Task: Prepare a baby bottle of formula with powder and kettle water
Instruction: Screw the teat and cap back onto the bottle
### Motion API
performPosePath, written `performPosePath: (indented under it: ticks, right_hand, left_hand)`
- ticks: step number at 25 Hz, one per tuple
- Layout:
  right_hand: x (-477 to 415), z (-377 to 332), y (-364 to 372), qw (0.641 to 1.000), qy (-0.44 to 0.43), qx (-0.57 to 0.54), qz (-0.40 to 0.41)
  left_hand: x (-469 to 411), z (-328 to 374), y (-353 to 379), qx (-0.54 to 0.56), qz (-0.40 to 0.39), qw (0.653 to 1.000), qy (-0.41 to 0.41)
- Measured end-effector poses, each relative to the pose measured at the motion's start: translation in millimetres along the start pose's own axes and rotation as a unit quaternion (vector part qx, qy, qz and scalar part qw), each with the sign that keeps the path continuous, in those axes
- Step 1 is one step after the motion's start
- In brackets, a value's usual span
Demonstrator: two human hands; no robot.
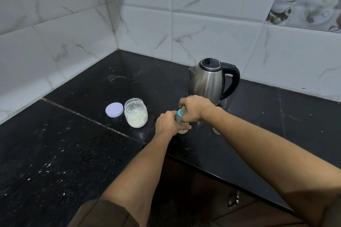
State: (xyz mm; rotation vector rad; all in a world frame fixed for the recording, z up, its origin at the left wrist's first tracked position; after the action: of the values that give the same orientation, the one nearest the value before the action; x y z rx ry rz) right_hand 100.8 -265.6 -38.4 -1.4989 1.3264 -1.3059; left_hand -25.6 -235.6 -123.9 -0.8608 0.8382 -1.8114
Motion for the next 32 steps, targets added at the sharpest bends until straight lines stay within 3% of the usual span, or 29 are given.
performPosePath:
  ticks: [8,13,20,26,32]
  right_hand:
    - [-4.4,-7.2,-0.4,0.997,0.045,0.055,0.032]
    - [-5.6,-3.7,-0.8,0.999,-0.018,0.04,-0.02]
    - [-7.0,-5.7,2.5,0.998,0.036,0.044,0.028]
    - [-6.9,1.8,-1.0,0.999,-0.02,0.034,-0.03]
    - [-8.3,-7.5,12.0,0.997,0.072,-0.011,0.032]
  left_hand:
    - [1.5,0.5,-1.5,0.002,0.001,1.0,-0.002]
    - [0.0,0.4,-2.5,-0.005,-0.007,1.0,0.003]
    - [-0.8,2.1,-2.9,-0.016,-0.016,0.999,0.03]
    - [-3.3,1.4,-6.4,-0.01,-0.018,0.999,0.029]
    - [-0.9,4.3,-7.3,-0.036,0.002,0.999,0.03]
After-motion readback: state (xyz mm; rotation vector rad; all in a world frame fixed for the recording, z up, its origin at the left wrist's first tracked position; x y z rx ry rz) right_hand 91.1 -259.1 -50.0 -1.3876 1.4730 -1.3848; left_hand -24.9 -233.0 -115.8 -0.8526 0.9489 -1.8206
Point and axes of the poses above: each hand's wrist, its own x-axis away from the middle knuckle, its own y-axis out of the palm, z = x × y, the point moved 1 cm from there along -x, towards the middle knuckle, and after that the axes turned 8 degrees about -x, right-handed, at the moved point
